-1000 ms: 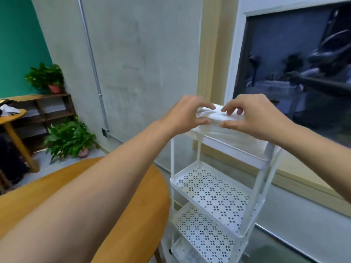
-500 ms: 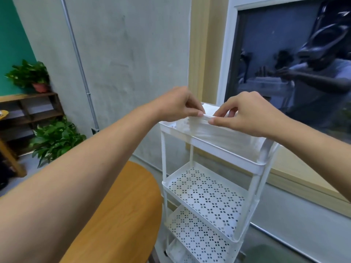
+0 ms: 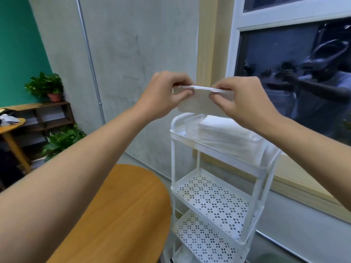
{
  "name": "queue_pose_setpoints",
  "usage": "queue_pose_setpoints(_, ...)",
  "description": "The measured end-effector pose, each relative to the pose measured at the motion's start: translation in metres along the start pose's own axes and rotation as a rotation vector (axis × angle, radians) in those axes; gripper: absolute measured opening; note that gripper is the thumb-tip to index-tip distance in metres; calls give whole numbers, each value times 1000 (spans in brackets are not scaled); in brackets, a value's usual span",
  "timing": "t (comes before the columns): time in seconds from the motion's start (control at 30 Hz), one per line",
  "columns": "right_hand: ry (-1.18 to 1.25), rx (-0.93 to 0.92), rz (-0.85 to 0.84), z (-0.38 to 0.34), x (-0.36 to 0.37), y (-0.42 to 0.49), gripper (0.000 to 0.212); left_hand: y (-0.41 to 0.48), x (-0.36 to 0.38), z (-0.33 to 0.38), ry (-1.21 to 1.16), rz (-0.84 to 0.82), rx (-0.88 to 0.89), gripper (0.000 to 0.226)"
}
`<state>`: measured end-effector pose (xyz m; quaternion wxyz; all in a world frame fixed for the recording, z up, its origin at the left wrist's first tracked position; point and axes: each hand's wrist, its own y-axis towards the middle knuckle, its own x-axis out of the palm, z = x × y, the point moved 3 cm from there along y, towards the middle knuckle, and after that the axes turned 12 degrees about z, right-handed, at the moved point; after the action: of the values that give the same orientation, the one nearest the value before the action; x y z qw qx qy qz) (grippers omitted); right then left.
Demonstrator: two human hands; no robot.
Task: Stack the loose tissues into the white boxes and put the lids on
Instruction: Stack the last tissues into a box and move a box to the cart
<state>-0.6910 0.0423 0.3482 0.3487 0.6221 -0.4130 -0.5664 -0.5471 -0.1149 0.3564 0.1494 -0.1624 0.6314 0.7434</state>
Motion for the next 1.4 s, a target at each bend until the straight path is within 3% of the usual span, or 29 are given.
queue_pose_setpoints(0.27, 301, 37, -168, -118, 41, -42, 9, -103, -145, -5, 104, -201, -140, 12)
queue_pose_setpoints(0.5, 654, 19, -257, -253, 85, -77, 29, -211, -282, -1, 168, -161, -370, 27)
queue_pose_setpoints(0.7, 907, -47, -413, -371, 130, -115, 16, -314, -393, 7, 231, -130, -570, 7)
queue_pose_setpoints(0.77, 936, -76, -481, -411, 146, -131, 17, -349, -426, 9, 316, -125, -620, 14)
queue_pose_setpoints(1.17, 1256, -74, -757, -642, 199, -211, 26, -512, -613, 34, 534, 9, -910, 16)
queue_pose_setpoints(1.4, 1271, -58, -866, -754, 240, -243, 15, -589, -692, 36, 517, 245, -1148, 27)
